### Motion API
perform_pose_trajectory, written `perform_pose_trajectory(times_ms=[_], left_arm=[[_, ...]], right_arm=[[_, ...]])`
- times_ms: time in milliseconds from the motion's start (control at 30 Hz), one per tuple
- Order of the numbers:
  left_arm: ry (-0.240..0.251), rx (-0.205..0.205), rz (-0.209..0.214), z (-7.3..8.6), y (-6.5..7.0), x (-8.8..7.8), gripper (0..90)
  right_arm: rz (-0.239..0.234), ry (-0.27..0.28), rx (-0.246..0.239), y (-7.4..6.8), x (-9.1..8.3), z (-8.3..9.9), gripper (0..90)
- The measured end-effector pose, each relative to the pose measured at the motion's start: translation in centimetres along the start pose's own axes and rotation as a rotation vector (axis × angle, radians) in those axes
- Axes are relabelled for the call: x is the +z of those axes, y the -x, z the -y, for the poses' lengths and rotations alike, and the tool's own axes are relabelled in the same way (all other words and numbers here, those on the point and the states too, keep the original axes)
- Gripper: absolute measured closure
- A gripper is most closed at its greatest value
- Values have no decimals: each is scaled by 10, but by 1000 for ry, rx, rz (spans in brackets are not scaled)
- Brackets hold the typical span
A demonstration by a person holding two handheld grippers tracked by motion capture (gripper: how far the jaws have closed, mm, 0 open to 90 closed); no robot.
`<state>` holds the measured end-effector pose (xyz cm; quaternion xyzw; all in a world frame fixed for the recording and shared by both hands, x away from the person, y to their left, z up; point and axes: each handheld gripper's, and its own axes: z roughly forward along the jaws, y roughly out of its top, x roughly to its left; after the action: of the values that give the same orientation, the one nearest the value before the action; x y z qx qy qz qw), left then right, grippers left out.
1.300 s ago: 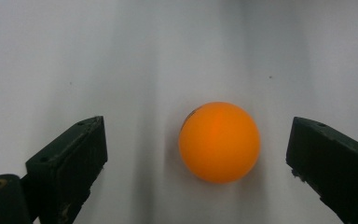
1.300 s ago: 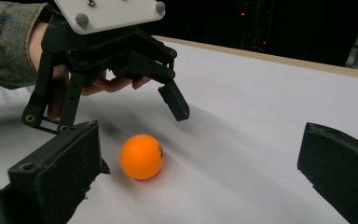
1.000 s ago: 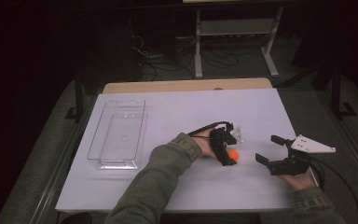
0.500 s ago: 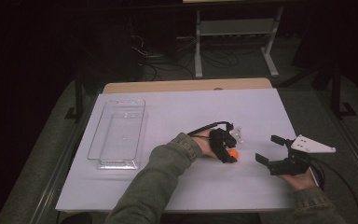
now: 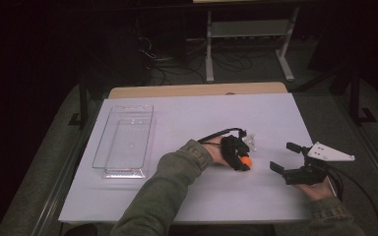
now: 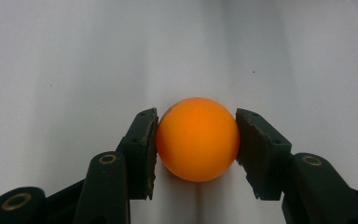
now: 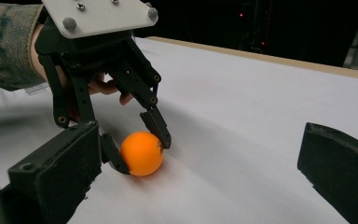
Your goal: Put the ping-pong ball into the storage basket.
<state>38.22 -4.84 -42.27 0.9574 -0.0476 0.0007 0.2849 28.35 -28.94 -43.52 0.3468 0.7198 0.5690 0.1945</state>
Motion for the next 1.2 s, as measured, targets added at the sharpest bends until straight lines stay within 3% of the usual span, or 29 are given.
perform_pose_trajectory(times_ms=[533, 1200], left_arm=[[11, 3, -12, -4, 3, -12, 505], [59, 7, -66, -8, 8, -57, 505]], right_arm=[[-2, 0, -1, -1, 0, 0, 0], [-5, -3, -3, -2, 2, 0, 0]])
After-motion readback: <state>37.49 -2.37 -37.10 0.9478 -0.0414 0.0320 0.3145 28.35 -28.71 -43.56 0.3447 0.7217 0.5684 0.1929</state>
